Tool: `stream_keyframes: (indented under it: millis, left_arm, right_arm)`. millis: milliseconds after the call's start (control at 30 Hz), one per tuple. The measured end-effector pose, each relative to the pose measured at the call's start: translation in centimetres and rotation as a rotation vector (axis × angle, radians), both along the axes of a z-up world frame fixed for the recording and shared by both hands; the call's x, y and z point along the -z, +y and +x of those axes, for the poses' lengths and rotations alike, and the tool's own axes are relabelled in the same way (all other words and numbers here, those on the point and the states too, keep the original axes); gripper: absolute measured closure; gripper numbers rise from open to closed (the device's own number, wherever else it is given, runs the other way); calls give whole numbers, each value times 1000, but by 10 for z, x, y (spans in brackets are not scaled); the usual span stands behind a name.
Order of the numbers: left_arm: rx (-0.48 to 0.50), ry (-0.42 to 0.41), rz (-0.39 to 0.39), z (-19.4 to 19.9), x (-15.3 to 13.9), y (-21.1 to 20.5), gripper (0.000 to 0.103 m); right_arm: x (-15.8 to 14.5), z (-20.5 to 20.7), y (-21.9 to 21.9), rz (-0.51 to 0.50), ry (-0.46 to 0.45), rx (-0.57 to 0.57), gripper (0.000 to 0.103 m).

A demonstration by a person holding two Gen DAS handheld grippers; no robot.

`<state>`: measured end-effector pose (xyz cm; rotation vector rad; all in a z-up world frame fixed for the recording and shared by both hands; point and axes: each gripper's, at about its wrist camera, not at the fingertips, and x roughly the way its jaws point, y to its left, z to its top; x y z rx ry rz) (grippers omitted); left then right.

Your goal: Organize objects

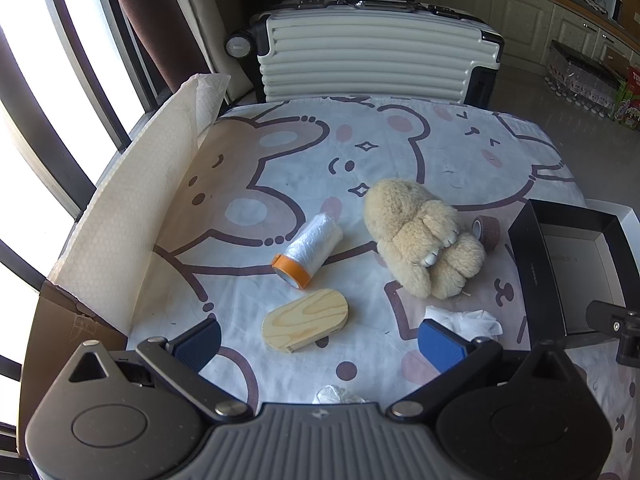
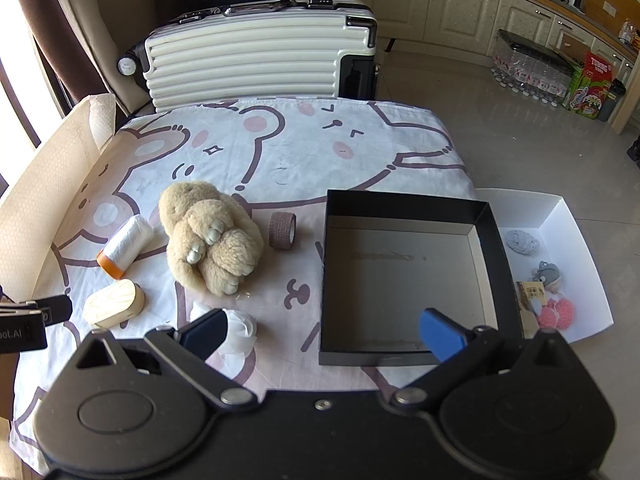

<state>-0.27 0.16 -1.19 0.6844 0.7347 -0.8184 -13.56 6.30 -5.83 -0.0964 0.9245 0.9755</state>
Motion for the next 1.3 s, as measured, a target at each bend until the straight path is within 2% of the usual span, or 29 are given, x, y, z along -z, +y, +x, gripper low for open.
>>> stream_keyframes:
  millis: [1233, 1267, 1300]
  left_arm:
    - [47, 11, 1, 5, -1, 1, 0]
    - [46, 13, 2, 7, -1, 1, 0]
    - [44, 16, 3, 9, -1, 2, 0]
  right_arm:
    - [3, 21, -15, -7, 9, 163, 0]
    - [3, 22, -15, -11, 12, 227, 0]
    - [3, 21, -13, -13, 11, 225, 0]
